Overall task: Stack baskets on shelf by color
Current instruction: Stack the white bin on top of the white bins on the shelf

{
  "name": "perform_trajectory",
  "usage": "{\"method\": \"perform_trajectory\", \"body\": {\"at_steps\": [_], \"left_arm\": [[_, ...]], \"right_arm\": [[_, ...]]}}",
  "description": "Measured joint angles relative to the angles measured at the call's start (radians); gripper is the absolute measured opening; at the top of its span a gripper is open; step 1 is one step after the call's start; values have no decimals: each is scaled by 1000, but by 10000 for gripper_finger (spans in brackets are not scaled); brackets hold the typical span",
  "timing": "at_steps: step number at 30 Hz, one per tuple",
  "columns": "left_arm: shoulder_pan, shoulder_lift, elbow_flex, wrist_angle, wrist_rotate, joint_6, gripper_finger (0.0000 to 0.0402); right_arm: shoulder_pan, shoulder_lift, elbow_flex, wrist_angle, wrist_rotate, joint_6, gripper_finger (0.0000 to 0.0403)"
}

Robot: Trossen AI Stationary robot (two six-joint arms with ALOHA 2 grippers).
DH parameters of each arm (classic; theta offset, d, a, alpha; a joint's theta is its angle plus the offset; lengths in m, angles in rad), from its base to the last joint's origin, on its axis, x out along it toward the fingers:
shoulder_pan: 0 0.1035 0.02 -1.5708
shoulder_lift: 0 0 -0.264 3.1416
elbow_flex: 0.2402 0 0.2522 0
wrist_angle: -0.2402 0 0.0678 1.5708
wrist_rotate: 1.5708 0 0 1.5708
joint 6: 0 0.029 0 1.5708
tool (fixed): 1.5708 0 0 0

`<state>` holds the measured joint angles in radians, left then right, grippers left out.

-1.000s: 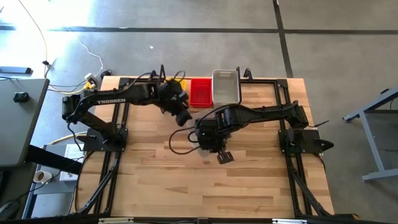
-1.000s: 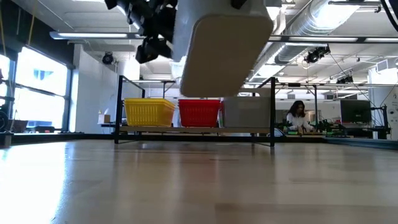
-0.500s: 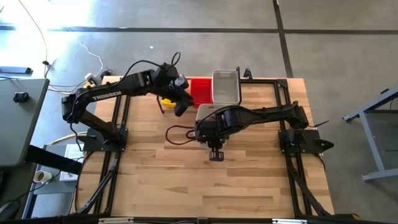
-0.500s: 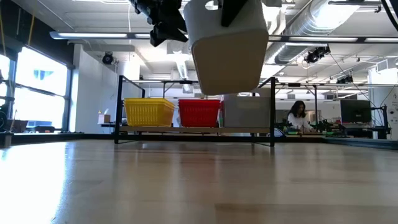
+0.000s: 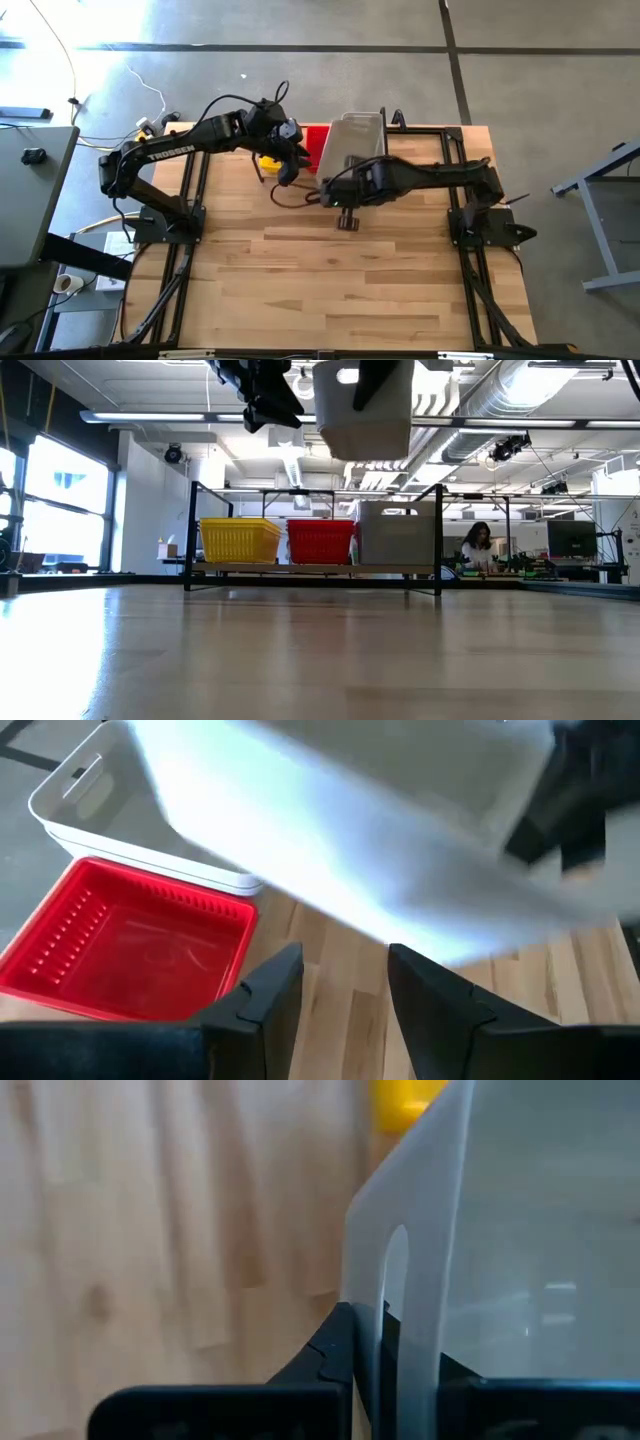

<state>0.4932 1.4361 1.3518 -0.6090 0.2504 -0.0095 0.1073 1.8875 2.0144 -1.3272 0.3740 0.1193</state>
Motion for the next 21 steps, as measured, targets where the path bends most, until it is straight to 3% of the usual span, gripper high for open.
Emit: {"method": "perform_trajectory", "body": {"at_steps": [5, 11, 21], "left_arm": [[5, 0, 0, 2, -4, 3, 140], [5, 0, 0, 17, -11, 6, 140], [7, 0, 0, 40, -124, 15, 140]], "right_arm": [[-42, -80, 0, -13, 100, -88, 0], [-130, -152, 0, -22, 119, -212, 0], [-313, -160, 0, 16, -95, -433, 0]]}}
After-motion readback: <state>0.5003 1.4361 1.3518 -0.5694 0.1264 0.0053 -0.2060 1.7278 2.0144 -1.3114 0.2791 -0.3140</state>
